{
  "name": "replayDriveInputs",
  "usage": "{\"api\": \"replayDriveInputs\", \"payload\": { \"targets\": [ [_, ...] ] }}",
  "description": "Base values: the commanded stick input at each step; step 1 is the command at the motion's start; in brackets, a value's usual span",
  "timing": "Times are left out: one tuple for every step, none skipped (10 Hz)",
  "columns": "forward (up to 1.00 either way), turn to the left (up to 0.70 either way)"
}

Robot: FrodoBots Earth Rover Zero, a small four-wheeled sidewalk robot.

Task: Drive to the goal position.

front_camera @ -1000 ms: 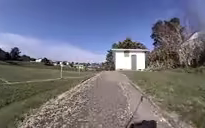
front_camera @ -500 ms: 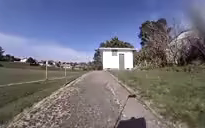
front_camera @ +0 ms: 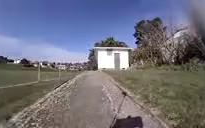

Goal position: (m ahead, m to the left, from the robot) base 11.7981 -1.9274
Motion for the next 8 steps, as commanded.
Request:
{"api": "replayDriveInputs", "payload": {
  "targets": [
    [0.7,0.0],
    [0.7,0.0],
    [0.7,0.0],
    [0.7,0.0],
    [0.7,0.0],
    [0.7,0.0],
    [0.7,0.0],
    [0.7,0.0]
  ]
}}
